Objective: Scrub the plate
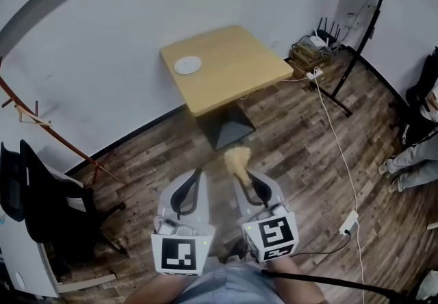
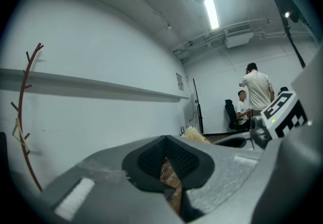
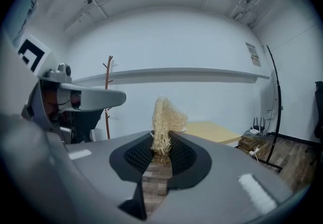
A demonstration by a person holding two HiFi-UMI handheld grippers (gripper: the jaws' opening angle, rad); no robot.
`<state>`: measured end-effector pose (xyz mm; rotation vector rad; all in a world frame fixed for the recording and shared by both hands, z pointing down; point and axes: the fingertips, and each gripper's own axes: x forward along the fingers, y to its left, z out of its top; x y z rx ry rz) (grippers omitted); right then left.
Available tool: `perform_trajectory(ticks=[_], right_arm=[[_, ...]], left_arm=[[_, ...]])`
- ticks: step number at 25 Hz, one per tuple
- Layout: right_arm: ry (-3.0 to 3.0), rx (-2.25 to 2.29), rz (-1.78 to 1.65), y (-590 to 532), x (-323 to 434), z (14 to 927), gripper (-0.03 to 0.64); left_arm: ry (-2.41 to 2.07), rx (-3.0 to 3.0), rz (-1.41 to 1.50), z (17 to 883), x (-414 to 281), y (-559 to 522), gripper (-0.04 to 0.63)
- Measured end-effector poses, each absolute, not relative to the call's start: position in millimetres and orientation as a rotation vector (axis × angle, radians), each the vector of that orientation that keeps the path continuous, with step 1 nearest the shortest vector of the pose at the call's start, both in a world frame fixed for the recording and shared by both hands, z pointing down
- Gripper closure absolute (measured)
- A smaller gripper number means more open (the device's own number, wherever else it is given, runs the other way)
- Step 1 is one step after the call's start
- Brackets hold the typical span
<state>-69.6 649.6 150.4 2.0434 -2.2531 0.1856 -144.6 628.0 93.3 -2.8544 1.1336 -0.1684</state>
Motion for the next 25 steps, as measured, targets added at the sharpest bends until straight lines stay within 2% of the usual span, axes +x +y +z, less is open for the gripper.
perform_trajectory(ticks=[12,25], right_arm=[[-2.221,2.071,0.343,646.5,-26.0,189.8,0.541],[-2.221,1.98,0.314,495.2,1.1,182.7,0.541]], left_arm=[[1.065,-2.917,-0.32,129.3,-92.5,619.0,0.575],[1.16,-2.939,-0.217,125.0,-65.9,456.9,0.575]])
